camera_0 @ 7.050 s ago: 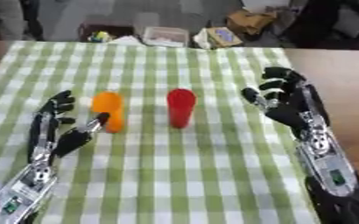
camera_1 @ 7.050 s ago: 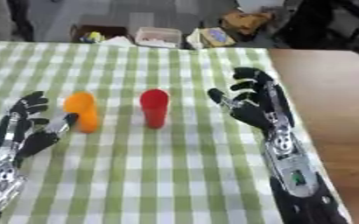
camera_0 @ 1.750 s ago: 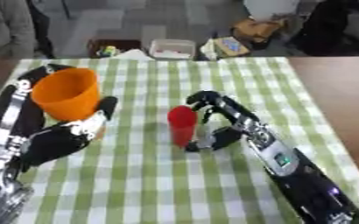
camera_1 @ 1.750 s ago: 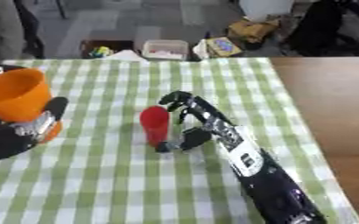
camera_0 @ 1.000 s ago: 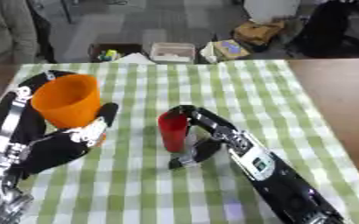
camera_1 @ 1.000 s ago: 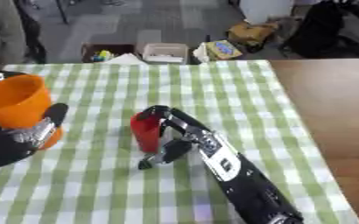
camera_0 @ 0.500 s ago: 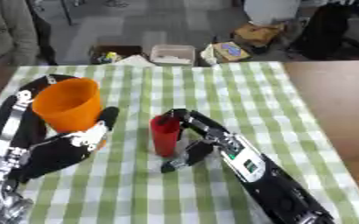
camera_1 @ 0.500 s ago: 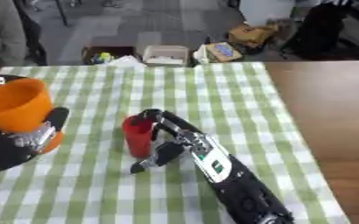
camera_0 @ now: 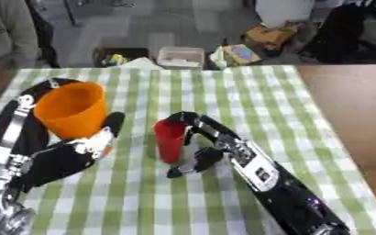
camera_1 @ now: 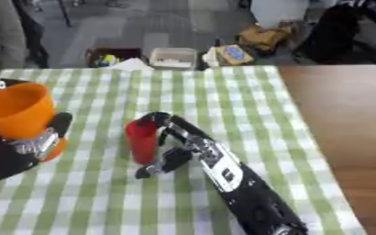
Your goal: Pour the contents of one cup into another cup.
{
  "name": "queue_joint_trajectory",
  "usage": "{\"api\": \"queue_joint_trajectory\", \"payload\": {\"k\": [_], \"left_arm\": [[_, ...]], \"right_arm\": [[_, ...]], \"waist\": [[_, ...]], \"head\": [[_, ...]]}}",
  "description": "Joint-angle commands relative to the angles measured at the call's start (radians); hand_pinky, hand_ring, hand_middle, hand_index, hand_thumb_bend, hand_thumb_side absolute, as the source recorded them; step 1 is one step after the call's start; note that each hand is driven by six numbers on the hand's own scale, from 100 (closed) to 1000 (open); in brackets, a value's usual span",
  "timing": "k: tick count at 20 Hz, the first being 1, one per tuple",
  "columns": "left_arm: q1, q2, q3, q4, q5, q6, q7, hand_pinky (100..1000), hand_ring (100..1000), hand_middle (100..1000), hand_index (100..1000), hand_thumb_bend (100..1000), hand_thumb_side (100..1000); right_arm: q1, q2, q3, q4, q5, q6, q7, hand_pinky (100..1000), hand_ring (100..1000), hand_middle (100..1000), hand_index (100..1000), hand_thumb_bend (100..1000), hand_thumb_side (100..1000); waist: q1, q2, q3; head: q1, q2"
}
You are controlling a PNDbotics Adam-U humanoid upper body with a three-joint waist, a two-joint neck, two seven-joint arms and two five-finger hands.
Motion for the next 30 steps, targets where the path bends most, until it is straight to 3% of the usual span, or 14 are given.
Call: {"api": "queue_joint_trajectory", "payload": {"k": [1, 15, 30], "left_arm": [[-0.015, 0.006, 0.003, -0.019, 0.006, 0.001, 0.0, 221, 339, 187, 554, 112, 100], [-0.019, 0.006, 0.001, -0.019, 0.006, 0.004, -0.003, 224, 340, 189, 555, 104, 100], [-0.051, -0.026, -0.007, -0.019, 0.018, 0.002, -0.017, 227, 342, 191, 555, 100, 100]], "right_arm": [[-0.017, -0.009, -0.01, -0.03, -0.008, 0.002, -0.008, 502, 727, 851, 842, 855, 293], [-0.025, -0.01, -0.018, -0.044, 0.002, 0.012, -0.053, 482, 696, 820, 873, 866, 269], [-0.042, -0.007, -0.045, 0.061, 0.055, 0.011, -0.092, 477, 689, 812, 852, 858, 262]], "waist": [[0.003, -0.015, -0.001], [0.003, -0.017, 0.0], [0.021, -0.008, 0.033]], "head": [[0.003, -0.012], [0.005, -0.015], [0.006, -0.027]]}}
